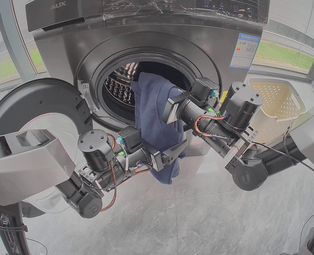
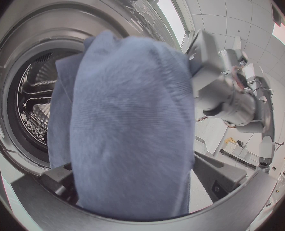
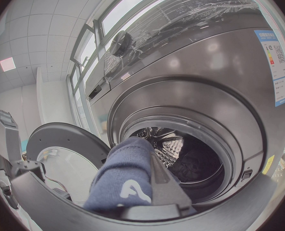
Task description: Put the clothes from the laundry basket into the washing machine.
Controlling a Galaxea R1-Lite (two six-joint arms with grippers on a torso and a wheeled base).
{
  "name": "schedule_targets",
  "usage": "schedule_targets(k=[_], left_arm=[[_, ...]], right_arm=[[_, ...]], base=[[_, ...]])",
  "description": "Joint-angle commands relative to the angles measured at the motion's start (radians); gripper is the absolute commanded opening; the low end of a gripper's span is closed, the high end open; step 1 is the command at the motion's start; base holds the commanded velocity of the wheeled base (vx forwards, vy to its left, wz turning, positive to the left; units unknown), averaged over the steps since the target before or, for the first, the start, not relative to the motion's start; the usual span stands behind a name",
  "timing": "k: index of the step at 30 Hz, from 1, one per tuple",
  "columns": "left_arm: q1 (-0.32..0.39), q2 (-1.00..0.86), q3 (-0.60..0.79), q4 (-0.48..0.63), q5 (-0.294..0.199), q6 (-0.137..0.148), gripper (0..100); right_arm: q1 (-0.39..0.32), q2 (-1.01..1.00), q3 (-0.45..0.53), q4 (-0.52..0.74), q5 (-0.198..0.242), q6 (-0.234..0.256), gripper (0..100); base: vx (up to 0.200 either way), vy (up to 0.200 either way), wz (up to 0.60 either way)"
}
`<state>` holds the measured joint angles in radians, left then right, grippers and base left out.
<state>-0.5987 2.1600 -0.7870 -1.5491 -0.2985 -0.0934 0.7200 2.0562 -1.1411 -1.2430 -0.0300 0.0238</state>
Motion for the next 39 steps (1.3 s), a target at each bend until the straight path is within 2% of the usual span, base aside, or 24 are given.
schedule_targets(k=[1,8,15,16,20,24,25,27,32,35,39], left_arm=[[0.013,0.1,-0.084,0.003,0.009,0.0,100],[0.065,0.161,-0.186,0.02,0.025,0.003,100],[0.077,0.164,-0.221,0.02,0.062,0.003,100],[0.077,0.164,-0.218,0.018,0.064,0.003,0],[0.079,0.162,-0.212,0.009,0.064,0.003,0],[0.089,0.15,-0.209,0.004,0.07,0.001,0],[0.089,0.15,-0.209,0.004,0.07,0.001,0],[0.1,0.127,-0.21,0.006,0.071,0.0,0],[0.108,0.075,-0.202,0.006,0.098,-0.006,0],[0.106,0.035,-0.187,0.006,0.105,-0.009,0],[0.102,-0.019,-0.152,0.007,0.107,-0.009,0]], right_arm=[[0.039,-0.036,0.038,0.0,-0.018,0.002,0],[0.062,-0.062,0.067,0.002,-0.019,0.008,0],[0.062,-0.068,0.08,0.0,-0.021,0.01,0],[0.061,-0.068,0.08,0.0,-0.021,0.01,0],[0.032,-0.073,0.081,-0.001,-0.021,0.01,0],[-0.062,-0.077,0.106,-0.009,-0.019,0.01,0],[-0.062,-0.077,0.106,-0.009,-0.019,0.01,0],[-0.116,-0.079,0.161,-0.021,-0.016,0.011,0],[-0.136,-0.068,0.25,-0.059,-0.016,0.024,0],[-0.132,-0.064,0.274,-0.061,-0.021,0.05,0],[-0.12,-0.01,0.281,-0.062,-0.021,0.053,0]], base=[[0.0,0.0,0.0],[0.0,0.0,0.0],[0.0,0.0,0.0],[0.0,0.0,0.0],[0.0,0.0,0.0],[0.0,0.0,0.0],[0.0,0.0,0.0],[0.0,0.0,0.0],[0.0,0.0,0.0],[0.0,0.0,0.0],[0.0,0.0,0.0]])
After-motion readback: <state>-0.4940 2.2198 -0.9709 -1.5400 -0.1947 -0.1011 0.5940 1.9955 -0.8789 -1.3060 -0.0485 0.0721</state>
